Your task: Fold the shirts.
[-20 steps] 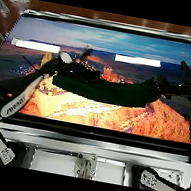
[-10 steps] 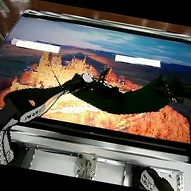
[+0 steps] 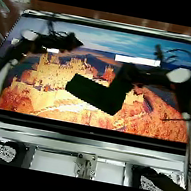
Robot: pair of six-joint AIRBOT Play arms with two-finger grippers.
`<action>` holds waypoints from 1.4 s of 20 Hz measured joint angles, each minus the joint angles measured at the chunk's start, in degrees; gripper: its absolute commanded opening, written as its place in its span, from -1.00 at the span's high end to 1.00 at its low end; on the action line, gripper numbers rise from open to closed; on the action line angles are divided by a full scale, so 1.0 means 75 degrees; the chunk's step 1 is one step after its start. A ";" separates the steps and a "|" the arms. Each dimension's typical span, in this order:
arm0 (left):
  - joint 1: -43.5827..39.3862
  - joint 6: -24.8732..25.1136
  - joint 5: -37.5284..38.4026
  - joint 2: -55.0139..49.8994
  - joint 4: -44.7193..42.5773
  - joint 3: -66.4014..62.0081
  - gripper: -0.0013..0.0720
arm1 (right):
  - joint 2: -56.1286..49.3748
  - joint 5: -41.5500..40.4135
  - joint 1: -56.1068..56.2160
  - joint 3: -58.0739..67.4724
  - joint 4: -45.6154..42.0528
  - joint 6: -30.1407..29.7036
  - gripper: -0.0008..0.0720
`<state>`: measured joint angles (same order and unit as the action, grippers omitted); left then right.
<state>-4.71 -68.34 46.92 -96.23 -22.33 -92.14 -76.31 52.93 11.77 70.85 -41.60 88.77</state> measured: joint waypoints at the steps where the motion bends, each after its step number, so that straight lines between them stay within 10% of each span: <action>1: 0.0391 0.0006 0.0265 0.0358 -0.0085 0.0000 0.88 | -0.0487 -0.0664 0.0542 0.0003 0.0376 0.0003 0.79; 4: 0.1376 0.0020 0.1233 0.1376 -0.0682 0.0000 0.88 | -0.1923 -0.2232 0.1789 0.0038 0.1801 -0.0032 -0.68; 5: 0.1565 0.0023 0.1547 0.1664 -0.0933 0.0000 0.88 | -0.2358 -0.2535 0.2069 0.0087 0.2387 -0.0187 -0.75; 12: 0.1944 0.0023 0.2917 0.2669 -0.2256 0.0076 0.88 | -0.2926 -0.1810 0.1405 0.0221 0.3689 -0.1472 -0.75; 21: 0.1842 0.0023 0.3200 0.2786 -0.2492 0.0446 0.88 | -0.1862 0.1842 -0.1411 -0.0574 -0.1594 0.0067 -0.90; 28: 0.1612 0.0023 0.3209 0.2789 -0.2512 0.0478 0.88 | -0.2538 0.0627 -0.1102 -0.1577 0.0315 -0.0746 -0.65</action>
<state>7.38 -68.16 70.98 -75.31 -41.17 -88.55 -95.35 57.63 3.51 59.02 -39.24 83.18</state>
